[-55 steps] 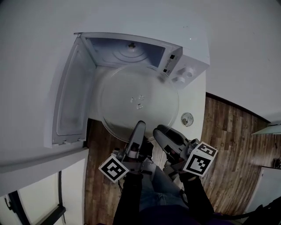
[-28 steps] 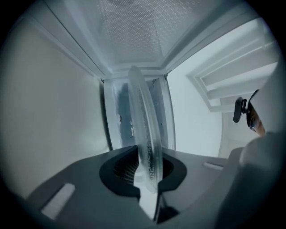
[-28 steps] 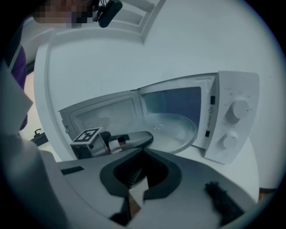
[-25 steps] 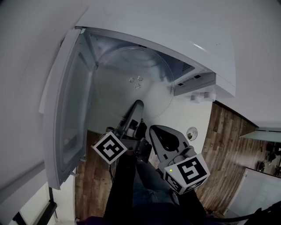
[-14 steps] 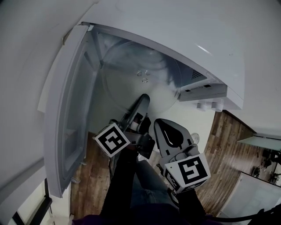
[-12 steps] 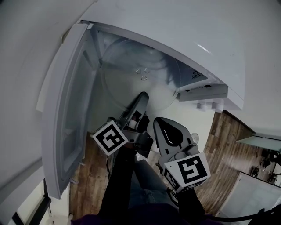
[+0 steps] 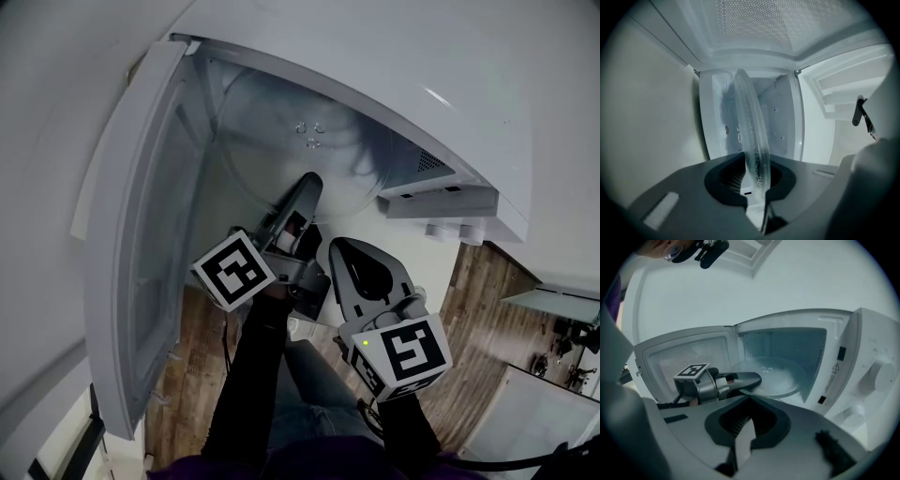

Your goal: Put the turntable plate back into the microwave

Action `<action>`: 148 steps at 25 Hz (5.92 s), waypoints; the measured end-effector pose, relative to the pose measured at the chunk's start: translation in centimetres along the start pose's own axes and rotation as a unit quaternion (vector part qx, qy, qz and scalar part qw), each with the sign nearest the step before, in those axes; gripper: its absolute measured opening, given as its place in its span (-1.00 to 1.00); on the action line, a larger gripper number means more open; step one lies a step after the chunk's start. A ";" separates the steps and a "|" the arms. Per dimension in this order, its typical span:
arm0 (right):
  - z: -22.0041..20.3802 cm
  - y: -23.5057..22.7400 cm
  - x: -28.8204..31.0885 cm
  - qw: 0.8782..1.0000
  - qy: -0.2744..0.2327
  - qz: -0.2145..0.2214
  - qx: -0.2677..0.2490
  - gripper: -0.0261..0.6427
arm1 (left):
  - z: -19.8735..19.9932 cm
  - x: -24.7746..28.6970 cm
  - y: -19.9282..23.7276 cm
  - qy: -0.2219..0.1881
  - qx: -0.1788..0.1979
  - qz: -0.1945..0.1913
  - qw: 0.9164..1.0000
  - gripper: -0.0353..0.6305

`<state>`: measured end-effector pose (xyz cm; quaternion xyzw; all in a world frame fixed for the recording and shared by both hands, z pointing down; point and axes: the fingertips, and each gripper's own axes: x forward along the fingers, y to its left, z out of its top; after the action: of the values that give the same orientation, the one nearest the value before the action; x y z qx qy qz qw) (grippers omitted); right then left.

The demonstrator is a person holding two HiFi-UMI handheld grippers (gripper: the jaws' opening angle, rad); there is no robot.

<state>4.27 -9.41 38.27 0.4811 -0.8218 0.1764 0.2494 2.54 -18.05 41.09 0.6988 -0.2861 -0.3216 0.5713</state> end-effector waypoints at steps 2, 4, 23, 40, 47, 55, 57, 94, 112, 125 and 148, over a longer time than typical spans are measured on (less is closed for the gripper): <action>0.0 -0.3 0.3 1.000 0.002 -0.006 0.002 -0.89 | 0.2 0.5 0.2 0.000 0.000 0.002 1.000 -0.76; 0.0 -0.5 0.6 1.000 0.002 -0.011 0.003 -0.89 | 0.5 0.8 0.4 0.003 0.003 0.003 1.000 -0.76; 0.7 -3.8 2.2 0.999 -0.001 -0.046 0.007 -0.89 | 1.3 3.4 1.5 0.020 -0.007 0.018 1.000 -0.76; 0.4 -6.9 3.1 0.996 -0.007 -0.073 0.050 -0.89 | 1.2 5.2 2.6 0.032 -0.012 0.036 0.999 -0.75; 0.7 -6.4 4.4 0.995 -0.010 -0.045 0.085 -0.89 | 1.6 5.2 3.0 0.034 -0.018 0.042 0.998 -0.75; 0.6 -6.4 5.4 0.992 -0.013 -0.029 0.124 -0.88 | 1.5 5.5 3.1 0.040 -0.030 0.054 0.997 -0.75; 0.8 -6.4 5.6 0.989 -0.019 -0.022 0.142 -0.81 | 1.6 5.5 3.1 0.041 -0.036 0.055 0.997 -0.75; 2.5 -7.3 6.4 0.902 -0.102 0.069 0.415 -0.71 | 1.7 5.1 2.7 0.054 -0.028 0.080 0.995 -0.59; 1.6 -7.4 7.1 0.911 -0.088 0.066 0.397 -0.72 | 2.4 -0.1 2.8 0.004 0.061 0.176 0.982 -0.57; 1.8 -7.0 7.9 0.925 -0.074 0.064 0.366 -0.74 | 3.0 0.5 3.1 0.012 0.032 0.161 0.986 -0.75; 1.6 -7.6 10.4 0.951 -0.048 0.030 0.305 -0.75 | 5.3 2.3 3.9 -0.008 0.034 0.149 0.988 -0.76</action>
<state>6.27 -21.21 43.35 0.5174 -0.7537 0.4026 0.0460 -0.27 -23.83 43.93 0.6644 -0.4024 -0.2286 0.5868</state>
